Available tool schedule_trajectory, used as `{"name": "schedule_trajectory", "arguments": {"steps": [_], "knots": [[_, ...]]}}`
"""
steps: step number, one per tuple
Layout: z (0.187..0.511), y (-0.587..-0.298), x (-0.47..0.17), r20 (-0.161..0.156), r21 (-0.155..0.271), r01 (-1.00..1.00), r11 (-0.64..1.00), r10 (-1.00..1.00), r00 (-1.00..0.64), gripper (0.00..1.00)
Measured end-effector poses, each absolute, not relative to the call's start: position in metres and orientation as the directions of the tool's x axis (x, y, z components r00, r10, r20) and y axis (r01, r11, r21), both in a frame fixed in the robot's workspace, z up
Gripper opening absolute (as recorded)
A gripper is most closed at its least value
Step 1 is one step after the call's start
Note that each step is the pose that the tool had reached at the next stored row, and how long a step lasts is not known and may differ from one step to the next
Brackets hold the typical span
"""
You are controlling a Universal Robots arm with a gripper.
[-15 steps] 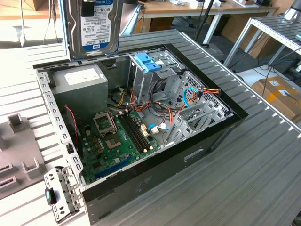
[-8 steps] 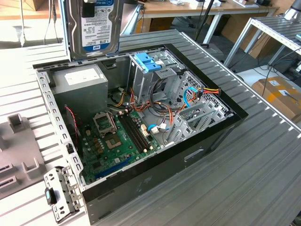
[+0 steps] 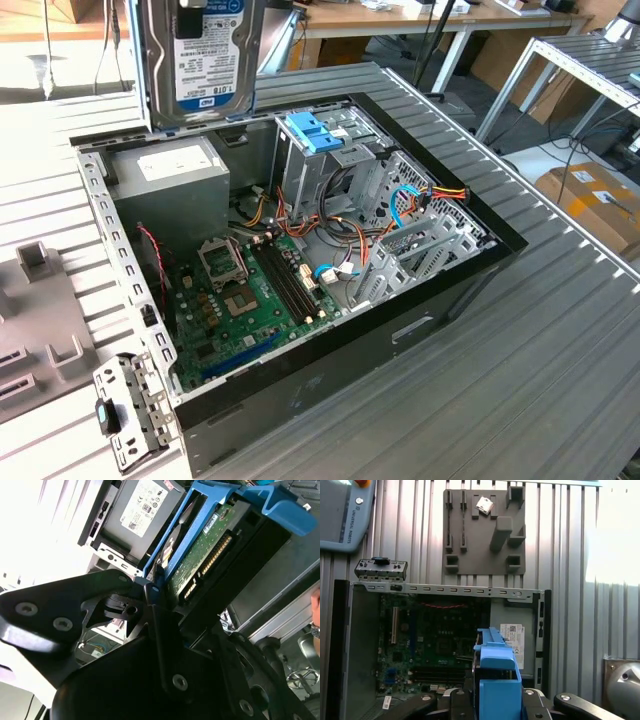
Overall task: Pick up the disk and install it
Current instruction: 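Pick up the disk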
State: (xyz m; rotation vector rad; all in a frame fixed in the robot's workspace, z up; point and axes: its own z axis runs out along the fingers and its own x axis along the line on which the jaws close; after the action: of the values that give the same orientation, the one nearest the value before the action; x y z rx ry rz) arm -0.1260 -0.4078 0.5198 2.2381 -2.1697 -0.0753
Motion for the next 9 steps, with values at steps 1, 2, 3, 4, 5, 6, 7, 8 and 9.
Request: {"name": "schedule_trajectory", "arguments": {"steps": [1,2,3,4,5,6,7,8,9], "knots": [[0.5198,-0.4084,-0.1259,-0.018,0.050,-0.998,-0.031,-0.999,0.031,0.36],[0.5198,-0.4088,-0.1259,-0.018,0.051,-0.998,-0.031,-0.999,0.031,0.36],[0.5198,-0.4091,-0.1260,-0.018,0.050,-0.998,-0.031,-0.999,0.031,0.36],[0.5198,-0.4095,-0.1259,-0.018,0.050,-0.998,-0.031,-0.999,0.031,0.36],[0.5198,-0.4097,-0.1260,-0.018,0.050,-0.998,-0.031,-0.999,0.031,0.36],[0.5198,-0.4102,-0.1259,-0.018,0.050,-0.998,-0.031,-0.999,0.031,0.36],[0.5199,-0.4109,-0.1259,-0.018,0.051,-0.998,-0.031,-0.999,0.031,0.36],[0.5198,-0.4114,-0.1259,-0.018,0.051,-0.998,-0.031,-0.999,0.031,0.36],[0.5198,-0.4119,-0.1259,-0.018,0.050,-0.998,-0.031,-0.999,0.031,0.36]]}}
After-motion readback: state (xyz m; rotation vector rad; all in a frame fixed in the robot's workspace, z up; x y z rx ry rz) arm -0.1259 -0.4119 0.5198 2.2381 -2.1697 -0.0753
